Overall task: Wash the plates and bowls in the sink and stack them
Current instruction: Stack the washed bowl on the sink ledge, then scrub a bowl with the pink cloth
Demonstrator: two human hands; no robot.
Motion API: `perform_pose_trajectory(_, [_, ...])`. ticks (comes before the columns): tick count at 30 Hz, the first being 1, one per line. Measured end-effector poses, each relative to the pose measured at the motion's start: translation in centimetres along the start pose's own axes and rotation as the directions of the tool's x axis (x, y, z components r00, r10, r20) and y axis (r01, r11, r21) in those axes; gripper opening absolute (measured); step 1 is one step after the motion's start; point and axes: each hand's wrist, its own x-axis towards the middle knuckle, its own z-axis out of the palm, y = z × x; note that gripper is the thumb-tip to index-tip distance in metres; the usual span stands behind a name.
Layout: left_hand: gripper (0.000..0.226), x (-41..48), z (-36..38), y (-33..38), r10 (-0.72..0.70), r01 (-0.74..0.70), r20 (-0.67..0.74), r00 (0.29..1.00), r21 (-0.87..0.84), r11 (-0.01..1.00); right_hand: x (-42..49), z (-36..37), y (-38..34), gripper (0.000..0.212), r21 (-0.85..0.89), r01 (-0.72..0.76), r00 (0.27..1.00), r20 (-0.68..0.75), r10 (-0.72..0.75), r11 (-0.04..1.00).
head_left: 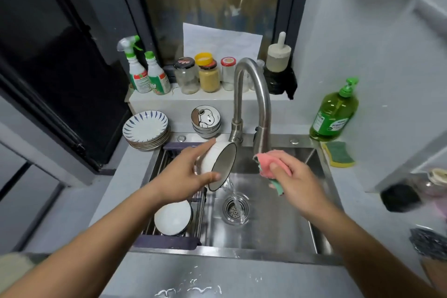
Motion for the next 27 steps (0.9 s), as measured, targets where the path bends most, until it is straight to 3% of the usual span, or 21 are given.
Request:
perform_pose_trajectory(5, [0.083, -0.2, 1.2, 3.3, 0.027, -0.027, -0.014, 1.000, -0.006, 1.000, -0.5, -1.3, 0.1, 0.033, 0.019, 0.057, 0.993, 0.102, -0.059, 0.998])
perform_pose_trajectory(8, [0.066, -1.2, 2.2, 4.8, -0.055, 0.050, -0.008, 0.998, -0.284, 0.957, -0.8, -1.6, -0.6, 0.029, -0.138, 0.127, 0.990, 0.082, -0.116, 0.982])
perform_pose_trajectory(10, [0.056, -1.9, 2.7, 5.7, -0.133, 0.124, 0.014, 0.991, -0.463, 0.878, -0.9, -1.4, -1.5, 0.030, -0.224, 0.173, 0.978, 0.154, -0.141, 0.959])
perform_pose_trajectory(12, [0.049, -2.5, 3.1, 5.9, -0.143, 0.147, 0.048, 0.989, -0.537, 0.831, -0.7, -1.1, -2.3, 0.034, -0.354, 0.350, 0.929, 0.249, -0.274, 0.867])
perform_pose_trajectory(14, [0.044, -2.9, 3.5, 6.0, -0.116, 0.143, 0.083, 0.990, -0.586, 0.798, 0.1, -0.6, -2.4, 0.035, -0.467, 0.537, 0.841, 0.357, -0.406, 0.702])
perform_pose_trajectory(16, [0.044, -3.2, 3.4, 5.7, -0.136, 0.152, 0.077, 0.988, -0.668, 0.728, 0.6, -0.2, -2.3, 0.036, -0.565, 0.613, 0.789, 0.472, -0.394, 0.552])
perform_pose_trajectory(19, [0.052, -3.2, 2.7, 5.1, -0.151, 0.121, 0.021, 0.988, -0.710, 0.694, -0.4, 0.4, -1.4, 0.053, -0.604, 0.645, 0.760, 0.574, -0.306, 0.468])
perform_pose_trajectory(21, [0.048, -3.7, 2.3, 4.8, -0.138, 0.072, -0.045, 0.989, -0.678, 0.731, -1.6, 1.8, -1.5, 0.064, -0.555, 0.626, 0.769, 0.558, -0.313, 0.548])
perform_pose_trajectory(22, [0.046, -3.8, 2.4, 4.9, -0.138, 0.058, -0.070, 0.988, -0.657, 0.752, -2.3, 2.6, -1.9, 0.066, -0.493, 0.564, 0.802, 0.520, -0.295, 0.663])
perform_pose_trajectory(24, [0.043, -4.3, 2.6, 4.9, -0.142, 0.043, -0.098, 0.985, -0.656, 0.754, -3.4, 4.4, -3.3, 0.055, -0.287, 0.333, 0.861, 0.480, -0.166, 0.898])
perform_pose_trajectory(25, [0.042, -4.5, 2.5, 4.8, -0.142, 0.035, -0.108, 0.984, -0.664, 0.747, -3.6, 5.2, -3.9, 0.049, -0.186, 0.201, 0.878, 0.469, -0.093, 0.962])
perform_pose_trajectory(26, [0.042, -4.7, 2.2, 4.7, -0.142, 0.031, -0.112, 0.984, -0.668, 0.743, -3.7, 5.8, -4.2, 0.048, -0.130, 0.138, 0.883, 0.465, -0.063, 0.982])
perform_pose_trajectory(27, [0.041, -4.8, 1.8, 4.5, -0.148, 0.036, -0.110, 0.983, -0.672, 0.739, -3.8, 6.0, -4.2, 0.050, -0.158, 0.192, 0.876, 0.473, -0.096, 0.969])
